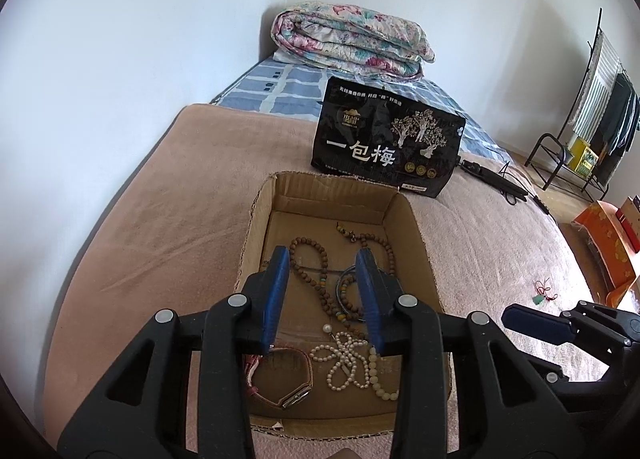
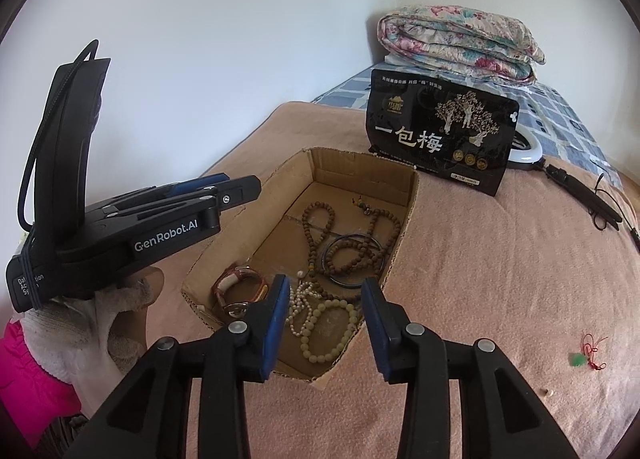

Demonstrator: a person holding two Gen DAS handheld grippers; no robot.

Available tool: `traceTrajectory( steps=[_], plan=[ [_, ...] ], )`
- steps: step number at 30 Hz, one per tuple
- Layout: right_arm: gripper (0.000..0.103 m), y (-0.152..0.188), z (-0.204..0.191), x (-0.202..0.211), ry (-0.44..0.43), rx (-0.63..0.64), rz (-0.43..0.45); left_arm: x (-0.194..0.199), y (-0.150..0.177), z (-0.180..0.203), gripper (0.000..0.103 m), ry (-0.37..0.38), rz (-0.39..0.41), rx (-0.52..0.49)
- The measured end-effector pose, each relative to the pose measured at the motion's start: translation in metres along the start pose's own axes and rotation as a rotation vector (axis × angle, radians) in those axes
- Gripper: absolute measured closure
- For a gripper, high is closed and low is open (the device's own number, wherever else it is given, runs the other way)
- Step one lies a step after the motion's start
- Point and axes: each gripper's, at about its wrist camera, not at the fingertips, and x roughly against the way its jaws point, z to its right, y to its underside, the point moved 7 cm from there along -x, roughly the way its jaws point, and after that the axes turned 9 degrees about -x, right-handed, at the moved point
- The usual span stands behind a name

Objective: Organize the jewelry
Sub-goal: 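Open the left gripper to drop the pearl while the right releases the bracelet into the box, then pull both grippers back from the box toward the remaining items on the bed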

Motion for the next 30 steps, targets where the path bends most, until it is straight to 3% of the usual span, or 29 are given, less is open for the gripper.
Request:
traceTrajectory(
  steps=[18, 30],
  plan=[
    [0.051, -0.004, 0.021, 0.056, 0.053, 0.009, 0.087, 0.046, -0.019, 0.028, 0.069, -0.002, 0.09, -0.033],
    [0.032, -0.002, 0.054, 0.097, 0.119, -0.024, 0.155, 0.072, -0.024, 0.069, 0.069, 0.006, 0.141, -0.101]
  ],
)
